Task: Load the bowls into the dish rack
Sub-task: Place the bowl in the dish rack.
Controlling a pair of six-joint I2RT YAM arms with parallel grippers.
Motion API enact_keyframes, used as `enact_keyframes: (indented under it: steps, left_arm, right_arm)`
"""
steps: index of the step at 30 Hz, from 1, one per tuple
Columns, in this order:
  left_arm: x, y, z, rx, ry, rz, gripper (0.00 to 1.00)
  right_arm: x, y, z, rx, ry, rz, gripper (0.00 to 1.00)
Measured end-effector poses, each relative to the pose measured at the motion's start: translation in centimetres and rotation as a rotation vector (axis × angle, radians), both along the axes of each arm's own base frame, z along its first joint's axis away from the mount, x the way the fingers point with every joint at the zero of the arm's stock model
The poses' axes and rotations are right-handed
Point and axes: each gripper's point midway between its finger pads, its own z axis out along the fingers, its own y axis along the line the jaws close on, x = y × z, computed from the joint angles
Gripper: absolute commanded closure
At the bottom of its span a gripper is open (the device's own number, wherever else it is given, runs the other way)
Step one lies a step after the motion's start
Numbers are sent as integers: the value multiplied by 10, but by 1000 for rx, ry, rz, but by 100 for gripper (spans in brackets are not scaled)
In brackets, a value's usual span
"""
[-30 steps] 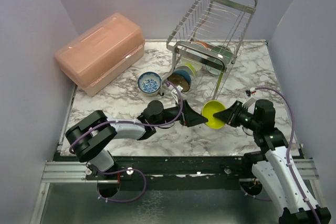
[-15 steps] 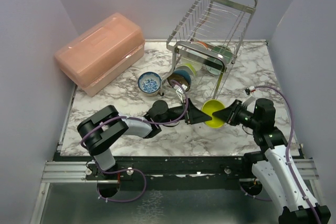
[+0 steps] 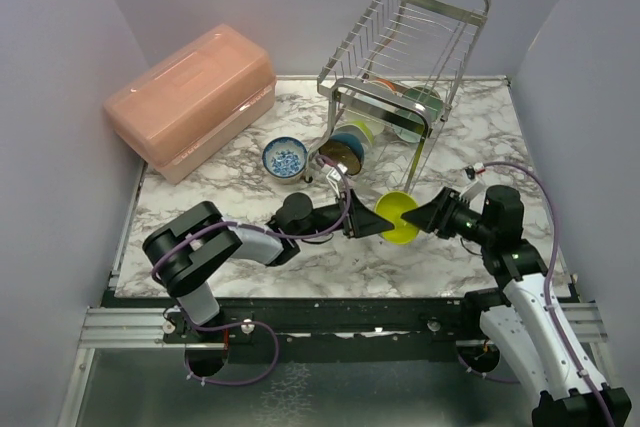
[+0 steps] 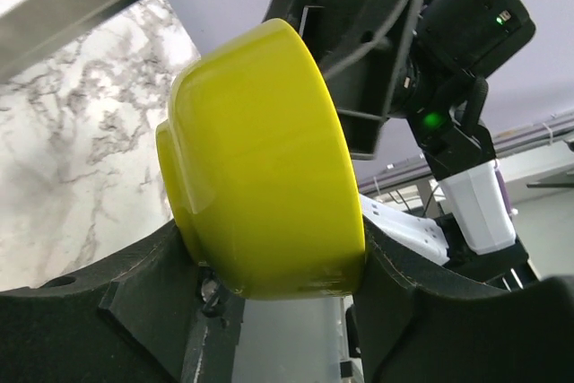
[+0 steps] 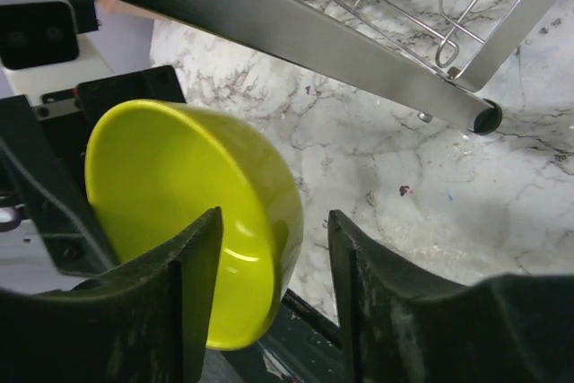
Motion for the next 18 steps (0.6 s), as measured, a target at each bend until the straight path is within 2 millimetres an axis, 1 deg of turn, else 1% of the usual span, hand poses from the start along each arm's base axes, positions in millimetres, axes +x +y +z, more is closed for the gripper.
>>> enact_keyframes:
  steps: [6,8,11,12,15,18]
  left_arm:
    - [13,17,-11,24,17,60,100]
    - [17,21,-12,25,17,76,100]
    - [21,26,-8,22,-4,91,100]
    - [21,27,-5,17,-14,94,100]
    - [21,31,8,-5,-63,101,100]
    - [18,34,24,-32,-124,106,100]
  right_arm:
    - [1,1,5,14,-7,1,17]
    - [1,3,8,29,-13,7,11]
    - [0,7,16,66,-32,21,6]
    - [-1,9,17,80,-41,28,1]
    - [-6,14,18,135,-51,54,0]
    - [-11,20,15,192,-46,83,1]
